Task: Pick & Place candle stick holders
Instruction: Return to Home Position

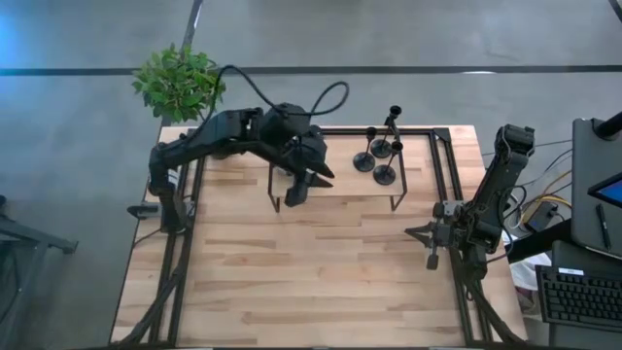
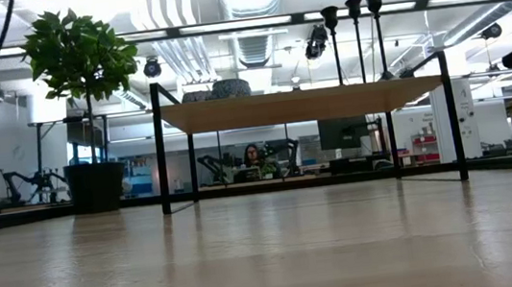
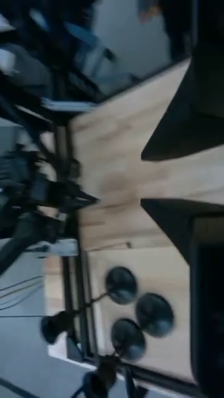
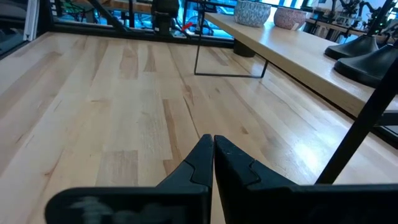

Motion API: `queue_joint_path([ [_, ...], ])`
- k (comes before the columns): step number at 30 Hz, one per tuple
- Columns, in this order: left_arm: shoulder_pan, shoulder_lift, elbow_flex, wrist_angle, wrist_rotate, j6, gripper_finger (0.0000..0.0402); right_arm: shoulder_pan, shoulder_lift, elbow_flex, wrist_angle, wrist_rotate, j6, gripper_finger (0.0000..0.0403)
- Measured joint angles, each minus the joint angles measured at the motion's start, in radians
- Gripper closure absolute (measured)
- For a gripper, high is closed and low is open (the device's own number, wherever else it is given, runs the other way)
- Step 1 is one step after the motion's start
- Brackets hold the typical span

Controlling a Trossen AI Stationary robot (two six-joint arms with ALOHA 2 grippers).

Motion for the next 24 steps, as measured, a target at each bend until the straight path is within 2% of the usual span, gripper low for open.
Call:
queue_joint_path([
  [4, -0.010, -0.012, 0.000, 0.083, 0.004, -0.091, 0.0321, 0.000, 0.000, 0.000, 0.000, 0.000, 0.000, 0.0394],
  [13, -0.011, -0.041, -0.003, 0.122, 0.007, -0.160, 0.0322, 0.000, 0.000, 0.000, 0.000, 0.000, 0.000, 0.0394],
  [15, -0.030, -0.090, -0.006, 0.190, -0.006, -0.141, 0.0321, 0.000, 0.000, 0.000, 0.000, 0.000, 0.000, 0.0394],
  [18, -0.096, -0.205, -0.024, 0.269, -0.052, -0.029, 0.0321, 0.000, 0.000, 0.000, 0.000, 0.000, 0.000, 0.0394],
  [21, -0.176, -0.310, -0.123, 0.315, -0.166, 0.020, 0.0321, 0.000, 0.000, 0.000, 0.001, 0.000, 0.000, 0.0394],
  [24, -0.260, -0.425, -0.307, 0.427, -0.264, 0.067, 0.0321, 0.000, 0.000, 0.000, 0.000, 0.000, 0.000, 0.0394],
])
